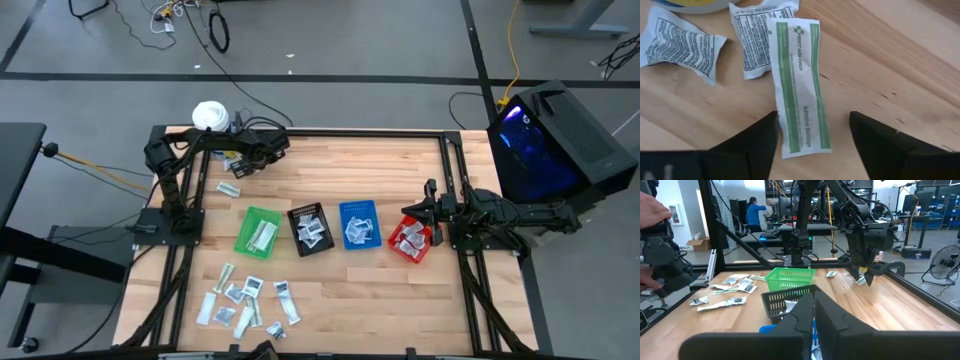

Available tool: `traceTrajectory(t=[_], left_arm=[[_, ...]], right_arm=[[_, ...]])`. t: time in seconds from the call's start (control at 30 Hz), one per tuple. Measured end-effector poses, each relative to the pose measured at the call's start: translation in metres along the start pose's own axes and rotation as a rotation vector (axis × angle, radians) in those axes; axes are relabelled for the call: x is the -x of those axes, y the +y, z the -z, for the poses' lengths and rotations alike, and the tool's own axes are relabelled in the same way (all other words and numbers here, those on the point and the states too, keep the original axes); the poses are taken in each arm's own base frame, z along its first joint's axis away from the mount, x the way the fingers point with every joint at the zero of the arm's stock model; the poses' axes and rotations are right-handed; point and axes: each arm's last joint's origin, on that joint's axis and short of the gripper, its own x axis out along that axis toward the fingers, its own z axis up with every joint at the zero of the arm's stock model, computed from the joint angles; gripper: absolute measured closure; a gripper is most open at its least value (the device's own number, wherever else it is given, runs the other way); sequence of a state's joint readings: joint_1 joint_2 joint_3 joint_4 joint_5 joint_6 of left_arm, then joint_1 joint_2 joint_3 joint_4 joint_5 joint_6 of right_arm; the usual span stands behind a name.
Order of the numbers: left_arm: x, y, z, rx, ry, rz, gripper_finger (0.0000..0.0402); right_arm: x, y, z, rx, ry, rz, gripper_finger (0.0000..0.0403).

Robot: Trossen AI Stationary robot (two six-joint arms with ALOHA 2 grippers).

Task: Pick & Place First Aid Supplies
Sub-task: Put the bandage into the green basket

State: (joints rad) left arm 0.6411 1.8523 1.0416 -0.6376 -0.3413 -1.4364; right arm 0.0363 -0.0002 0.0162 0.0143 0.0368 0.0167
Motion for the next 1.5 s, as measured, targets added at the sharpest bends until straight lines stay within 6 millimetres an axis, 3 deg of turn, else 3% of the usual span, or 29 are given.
traceTrajectory(t=[0.33,0.7,1.0,1.17,1.5], left_arm=[[0.000,0.000,0.002,-0.009,0.003,0.004,0.0224],[0.001,-0.001,0.005,-0.024,-0.004,0.004,0.0222],[0.002,-0.001,0.006,-0.029,-0.001,0.005,0.0257],[0.003,-0.001,0.008,-0.037,-0.004,0.007,0.0256],[0.023,0.001,0.007,-0.137,0.038,0.070,0.0250]], right_arm=[[0.000,0.000,0.000,0.000,0.000,0.000,0.0380],[0.000,0.000,0.000,0.000,0.000,0.000,0.0380],[0.000,0.000,0.000,0.000,0.000,0.000,0.0380],[0.000,0.000,0.000,0.000,0.000,0.000,0.0380],[0.000,0.000,0.000,0.000,0.000,0.000,0.0380]])
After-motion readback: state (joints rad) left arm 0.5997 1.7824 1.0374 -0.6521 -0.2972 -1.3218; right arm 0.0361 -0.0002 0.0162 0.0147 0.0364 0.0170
